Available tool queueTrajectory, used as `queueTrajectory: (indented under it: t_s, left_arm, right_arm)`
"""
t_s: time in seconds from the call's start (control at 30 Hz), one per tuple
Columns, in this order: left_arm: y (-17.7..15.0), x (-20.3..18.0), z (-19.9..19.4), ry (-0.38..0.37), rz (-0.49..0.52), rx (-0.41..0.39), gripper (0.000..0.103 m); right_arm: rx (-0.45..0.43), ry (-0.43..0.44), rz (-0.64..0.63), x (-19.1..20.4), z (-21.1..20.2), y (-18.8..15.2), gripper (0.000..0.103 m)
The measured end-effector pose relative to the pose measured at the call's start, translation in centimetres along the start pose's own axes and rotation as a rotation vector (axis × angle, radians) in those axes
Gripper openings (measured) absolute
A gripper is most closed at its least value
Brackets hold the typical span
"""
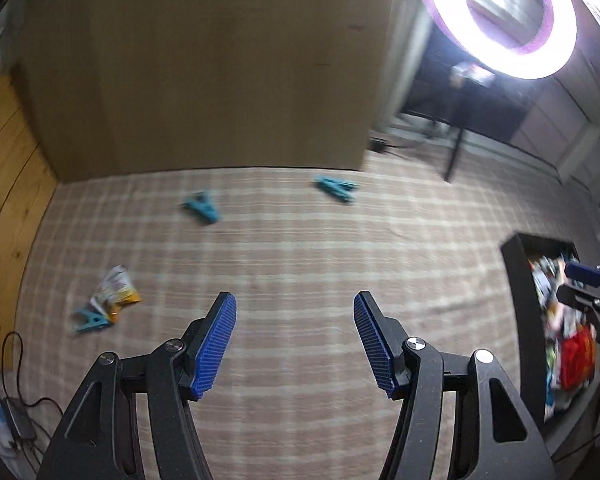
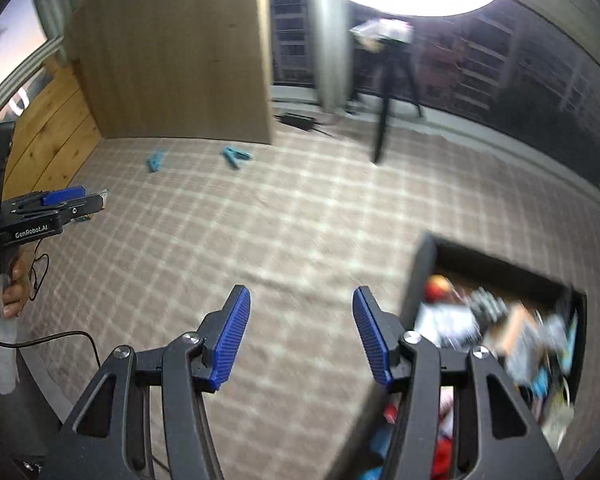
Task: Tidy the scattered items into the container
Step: 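Move both tools back toward the remaining teal clothespins by the cabinet, then grasp a teal clothespin with the right tool while the left tool grasps another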
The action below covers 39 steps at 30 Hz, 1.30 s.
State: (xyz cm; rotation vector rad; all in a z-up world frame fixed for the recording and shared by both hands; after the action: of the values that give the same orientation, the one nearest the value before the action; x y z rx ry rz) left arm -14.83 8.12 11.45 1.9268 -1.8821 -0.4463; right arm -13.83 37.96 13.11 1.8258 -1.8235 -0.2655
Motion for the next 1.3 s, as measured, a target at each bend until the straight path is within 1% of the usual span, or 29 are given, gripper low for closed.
queueTrajectory:
  t_s: [0.07, 0.2, 0.43, 0.5, 0.6, 0.67, 0.83, 1.0, 1.1, 1.2, 1.3]
  left_arm:
    - [0.6, 2.1, 1.3, 0.012, -0.058, 0.019, 0.058]
    - [1.7, 4.8, 3.8, 0.027, -0.143, 0.041, 0.058]
    - [3.4, 7.1, 8.6, 0.061, -0.234, 0.093, 0.058]
    - [4.0, 7.4, 10.1, 0.059, -0.270, 0.115, 0.059]
    - [4.8, 7.5, 11.8, 0.067, -0.308, 0.128, 0.060]
    - [5.4, 7.2, 13.0, 0.095, -0.320, 0.131, 0.060]
    - [6.4, 6.3, 15.5, 0.132, -0.336, 0.158, 0.060]
    - [6.7, 6.2, 17.2, 0.171, -0.361, 0.179, 0.058]
    - [6.6, 6.0, 18.1, 0.198, -0.359, 0.201, 0.058]
    - [6.4, 5.8, 18.7, 0.215, -0.347, 0.216, 0.052]
    - [6.4, 5.7, 18.7, 0.236, -0.337, 0.211, 0.048]
  right_arm:
    - [0.011, 0.008, -0.035, 1.1, 1.8, 1.6, 0.053]
    - [0.028, 0.017, -0.082, 2.6, 5.1, 4.3, 0.053]
    - [0.083, 0.044, -0.140, 3.6, 11.7, 8.3, 0.053]
    - [0.099, 0.056, -0.149, 3.6, 13.5, 9.2, 0.056]
    - [0.119, 0.078, -0.160, 3.7, 16.3, 10.5, 0.058]
    - [0.125, 0.073, -0.174, 3.8, 18.1, 11.4, 0.058]
    - [0.141, 0.074, -0.224, 3.9, 21.7, 13.4, 0.058]
    - [0.145, 0.090, -0.243, 4.2, 23.9, 15.1, 0.058]
    - [0.161, 0.097, -0.255, 4.5, 25.1, 15.6, 0.058]
    - [0.177, 0.096, -0.261, 4.7, 26.1, 15.7, 0.058]
    - [0.196, 0.101, -0.265, 5.0, 26.9, 15.8, 0.058]
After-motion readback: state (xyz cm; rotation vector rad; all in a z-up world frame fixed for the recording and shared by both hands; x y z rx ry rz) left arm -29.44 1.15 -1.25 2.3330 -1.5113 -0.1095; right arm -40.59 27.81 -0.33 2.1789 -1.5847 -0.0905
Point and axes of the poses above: each gripper's, at about its wrist camera, not at the fingertips, and z roughly the way its jaws point, x to its left, y to its top, the point moved 3 cm from there along z, roughly the way its jaws point, and after that the axes turned 11 degrees about y, right-handed, at the moved point
